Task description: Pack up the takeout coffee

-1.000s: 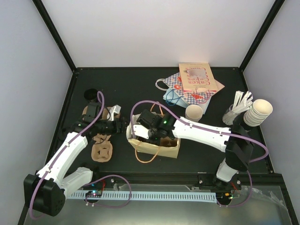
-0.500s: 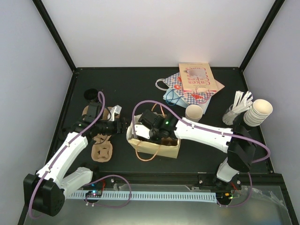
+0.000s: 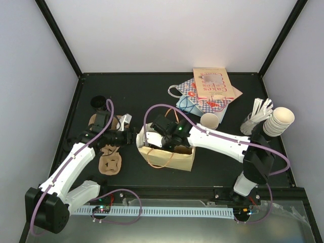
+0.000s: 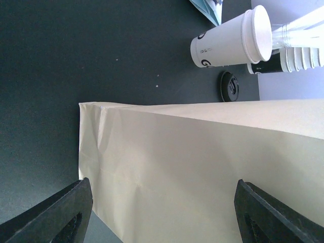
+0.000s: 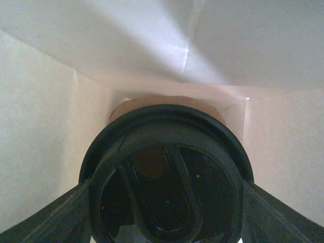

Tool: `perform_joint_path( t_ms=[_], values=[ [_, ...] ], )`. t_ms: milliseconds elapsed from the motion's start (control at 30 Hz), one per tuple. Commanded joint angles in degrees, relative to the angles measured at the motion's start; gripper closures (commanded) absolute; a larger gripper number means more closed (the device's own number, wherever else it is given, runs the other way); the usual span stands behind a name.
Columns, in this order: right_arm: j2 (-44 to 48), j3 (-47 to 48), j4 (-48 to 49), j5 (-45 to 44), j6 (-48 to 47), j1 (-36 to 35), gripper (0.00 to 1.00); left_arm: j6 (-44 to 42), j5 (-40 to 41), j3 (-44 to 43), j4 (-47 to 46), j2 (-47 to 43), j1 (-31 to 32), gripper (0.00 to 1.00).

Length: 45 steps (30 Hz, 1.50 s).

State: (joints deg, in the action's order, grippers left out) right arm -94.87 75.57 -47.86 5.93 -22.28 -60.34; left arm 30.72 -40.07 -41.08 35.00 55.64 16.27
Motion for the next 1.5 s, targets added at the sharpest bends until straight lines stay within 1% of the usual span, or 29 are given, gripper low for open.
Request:
perform_joint_path(
  t_ms=[0, 200, 267, 333, 567, 767, 900, 1100, 1333, 1467],
  values=[
    [-4.6, -2.2, -10.1, -3.7, 2.7, -0.6, 0.46, 0.4, -0.4, -0.5, -1.1, -0.5, 0.6, 0.21],
    [-3.8, -2.6, -8.5, -12.8, 3.2, -2.2, 0.45, 0.5, -0.3, -0.5, -1.0, -0.5, 0.6, 0.21],
    [-3.1, -2.9, -7.6, -14.1, 3.1, -2.6, 0.45, 0.4, -0.3, -0.4, -1.0, -0.5, 0.6, 0.21],
    [-2.4, -3.2, -7.0, -12.8, 2.9, -2.7, 0.45, 0.5, -0.3, -0.5, -1.1, -0.5, 0.6, 0.21],
    [-2.0, -3.8, -7.3, -0.7, 2.0, -0.8, 0.46, 0.4, -0.2, -0.5, -1.0, -0.4, 0.7, 0.21],
    [-3.6, -3.5, -9.6, 3.6, 1.5, 0.8, 0.46, 0.4, -0.2, -0.8, -0.9, -0.2, 0.7, 0.21],
    [-3.8, -3.0, -10.1, 3.1, 1.8, 1.0, 0.45, 0.4, -0.1, -1.0, -1.0, -0.1, 0.8, 0.21],
    [-4.1, -2.1, -10.6, -0.9, 2.6, 0.9, 0.44, 0.3, -0.2, -1.3, -1.0, 0.1, 0.8, 0.21],
    [-3.5, -1.7, -10.4, -2.6, 2.7, 0.8, 0.44, -0.5, 0.4, -2.3, -0.3, 0.7, 0.8, 0.21],
    [-3.2, -2.0, -9.7, -7.2, 2.6, -0.1, 0.44, -1.0, 0.9, -2.8, 0.2, 1.0, 0.8, 0.20]
  ],
)
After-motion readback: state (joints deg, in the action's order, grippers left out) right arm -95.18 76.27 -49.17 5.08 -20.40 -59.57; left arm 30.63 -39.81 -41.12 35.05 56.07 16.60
